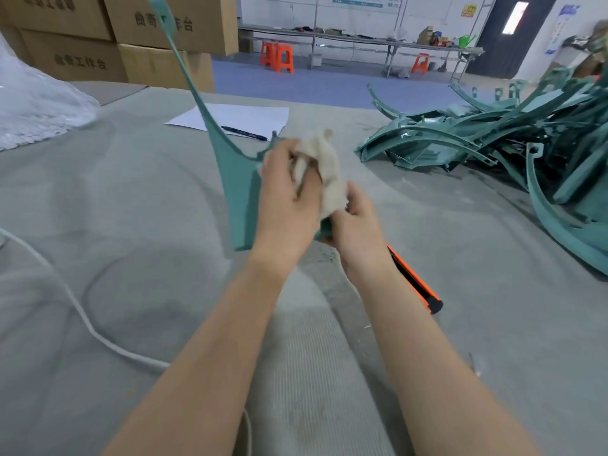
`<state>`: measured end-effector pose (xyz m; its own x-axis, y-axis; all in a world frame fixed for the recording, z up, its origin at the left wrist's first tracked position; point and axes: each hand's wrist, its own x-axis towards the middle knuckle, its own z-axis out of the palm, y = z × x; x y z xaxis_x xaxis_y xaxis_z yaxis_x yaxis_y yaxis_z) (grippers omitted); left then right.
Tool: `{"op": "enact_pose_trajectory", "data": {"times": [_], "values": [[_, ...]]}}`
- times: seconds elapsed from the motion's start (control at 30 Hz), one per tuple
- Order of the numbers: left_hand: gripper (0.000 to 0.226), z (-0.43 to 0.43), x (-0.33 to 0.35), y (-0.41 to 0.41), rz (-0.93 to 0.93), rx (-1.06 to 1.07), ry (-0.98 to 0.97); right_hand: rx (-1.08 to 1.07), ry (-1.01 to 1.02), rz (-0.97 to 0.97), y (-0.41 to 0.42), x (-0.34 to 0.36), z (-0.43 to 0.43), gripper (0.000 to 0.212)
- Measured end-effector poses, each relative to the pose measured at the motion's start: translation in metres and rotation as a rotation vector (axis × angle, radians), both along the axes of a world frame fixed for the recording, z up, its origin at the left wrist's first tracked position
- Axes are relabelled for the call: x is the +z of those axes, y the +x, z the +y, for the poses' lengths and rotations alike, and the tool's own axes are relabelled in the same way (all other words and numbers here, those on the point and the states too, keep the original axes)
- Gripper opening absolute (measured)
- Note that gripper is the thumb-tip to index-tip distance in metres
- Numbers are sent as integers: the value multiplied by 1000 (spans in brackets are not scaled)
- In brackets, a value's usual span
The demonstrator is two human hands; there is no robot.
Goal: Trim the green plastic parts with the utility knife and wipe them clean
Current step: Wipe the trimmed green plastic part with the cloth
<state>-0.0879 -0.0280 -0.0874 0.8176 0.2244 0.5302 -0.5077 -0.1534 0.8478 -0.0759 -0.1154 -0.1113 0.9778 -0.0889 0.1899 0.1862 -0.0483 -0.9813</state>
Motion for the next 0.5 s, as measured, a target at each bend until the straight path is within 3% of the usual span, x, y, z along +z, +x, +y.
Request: {"op": "enact_pose_trajectory", "data": {"times": [0.07, 0.13, 0.2, 0.27, 0.33, 0.4, 0.43, 0.5], "values": [[17, 4, -12, 4, -61, 292, 342, -35, 4, -9, 0, 1, -2, 17], [29, 15, -17, 8, -46, 543, 481, -92, -6, -9, 0, 1, -9, 12], [65, 26, -21, 14, 178, 533, 400, -53, 44, 2, 2, 1, -16, 10], [90, 35, -24, 24, 468, 278, 112, 19, 68, -1, 0, 3, -18, 12], [71, 43, -24, 28, 623, 19, -194, 63, 85, -5, -1, 6, -21, 15], [26, 45, -26, 30, 642, -141, -397, 41, 70, 8, -2, 9, -24, 16], [14, 43, -26, 29, 616, -174, -463, -7, 29, 18, -3, 10, -26, 18], [14, 40, -26, 27, 533, -141, -464, -156, -115, -22, -3, 12, -27, 24]]}}
